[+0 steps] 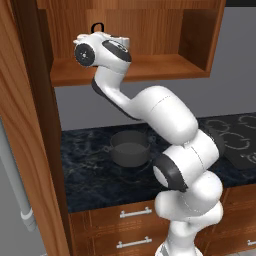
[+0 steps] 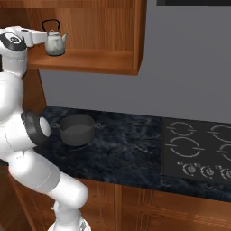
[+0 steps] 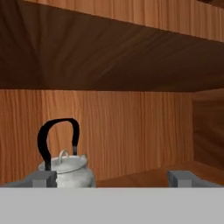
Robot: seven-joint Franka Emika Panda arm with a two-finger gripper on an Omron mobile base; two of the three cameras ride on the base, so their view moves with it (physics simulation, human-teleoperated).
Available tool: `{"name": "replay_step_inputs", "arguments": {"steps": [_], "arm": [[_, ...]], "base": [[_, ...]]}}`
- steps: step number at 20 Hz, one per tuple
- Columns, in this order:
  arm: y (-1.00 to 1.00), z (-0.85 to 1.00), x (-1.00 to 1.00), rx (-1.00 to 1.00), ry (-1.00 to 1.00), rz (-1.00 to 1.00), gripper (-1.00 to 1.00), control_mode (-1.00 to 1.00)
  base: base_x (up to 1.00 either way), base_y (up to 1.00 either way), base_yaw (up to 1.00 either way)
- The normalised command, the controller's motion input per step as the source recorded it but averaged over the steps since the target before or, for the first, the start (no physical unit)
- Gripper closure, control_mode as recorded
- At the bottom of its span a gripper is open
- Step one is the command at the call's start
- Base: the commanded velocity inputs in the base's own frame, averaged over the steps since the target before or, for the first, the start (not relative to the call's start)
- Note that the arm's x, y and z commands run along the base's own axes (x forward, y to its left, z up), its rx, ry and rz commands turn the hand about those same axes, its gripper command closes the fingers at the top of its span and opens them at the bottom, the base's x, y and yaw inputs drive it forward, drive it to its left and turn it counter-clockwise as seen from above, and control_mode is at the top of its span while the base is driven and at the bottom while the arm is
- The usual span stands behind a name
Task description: Pick the kettle from the cabinet and place it on a stove burner. Then pick the pot from the counter and place it on another stove burner. Finally, turn both burners on.
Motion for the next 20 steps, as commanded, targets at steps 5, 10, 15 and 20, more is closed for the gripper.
{"name": "replay_step_inputs", "arguments": {"steps": [5, 10, 15, 20], "arm": [[0.31, 0.0, 0.41, -0.02, 0.0, 0.0, -1.0, -1.0], [0.26, 0.0, 0.43, -0.03, 0.0, 0.0, -1.0, -1.0], [0.03, 0.0, 0.44, 0.0, 0.0, 0.0, -1.0, -1.0], [0.11, 0.0, 0.35, 0.0, 0.0, 0.0, -1.0, -1.0]], "base": [[0.0, 0.0, 0.0], [0.0, 0.0, 0.0], [0.0, 0.0, 0.0], [0.0, 0.0, 0.0]]}}
